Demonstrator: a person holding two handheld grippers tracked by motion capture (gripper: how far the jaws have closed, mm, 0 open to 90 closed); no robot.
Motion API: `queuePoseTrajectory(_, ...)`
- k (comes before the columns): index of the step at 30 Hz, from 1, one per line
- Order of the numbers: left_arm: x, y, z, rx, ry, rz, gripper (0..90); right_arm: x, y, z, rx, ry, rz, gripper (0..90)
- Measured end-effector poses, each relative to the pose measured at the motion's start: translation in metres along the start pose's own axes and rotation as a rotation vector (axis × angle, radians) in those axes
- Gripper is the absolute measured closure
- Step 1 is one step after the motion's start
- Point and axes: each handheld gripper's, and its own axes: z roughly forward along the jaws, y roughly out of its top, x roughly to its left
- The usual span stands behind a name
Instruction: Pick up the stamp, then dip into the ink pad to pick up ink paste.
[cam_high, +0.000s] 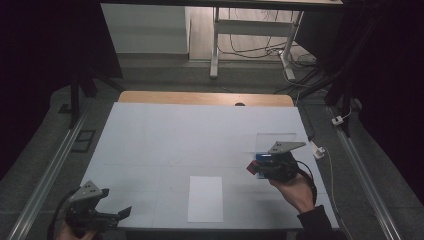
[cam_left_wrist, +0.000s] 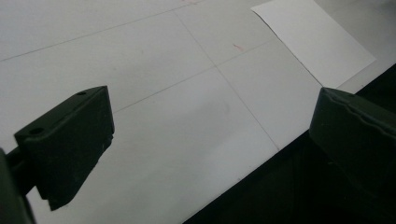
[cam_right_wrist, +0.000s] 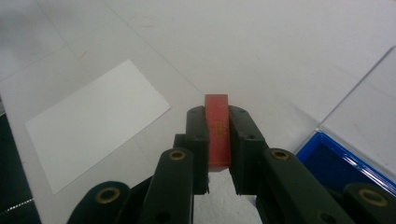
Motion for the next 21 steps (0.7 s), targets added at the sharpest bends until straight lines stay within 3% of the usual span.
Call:
queuePoseTrajectory(5, 0.0, 0.0, 0.0, 0.004, 0.0, -0.001, 0.3, -0.015, -0.005, -0.002, 0.013, -0.062, 0.026, 80.1)
queuePoseTrajectory(10, 0.0, 0.0, 0.0, 0.002, -0.002, 0.0, 0.4, -0.04, -0.016, -0.003, 0.042, -0.153, 0.088, 80.1)
queuePoseTrajectory(14, 0.0, 0.0, 0.001, 0.005, 0.0, 0.003, 0.4, -0.056, -0.023, -0.003, 0.07, -0.229, 0.112, 80.1)
queuePoseTrajectory(21, 0.0, 0.0, 0.001, 0.006, -0.001, 0.002, 0.4, -0.072, -0.033, 0.004, 0.121, -0.273, 0.132, 80.1)
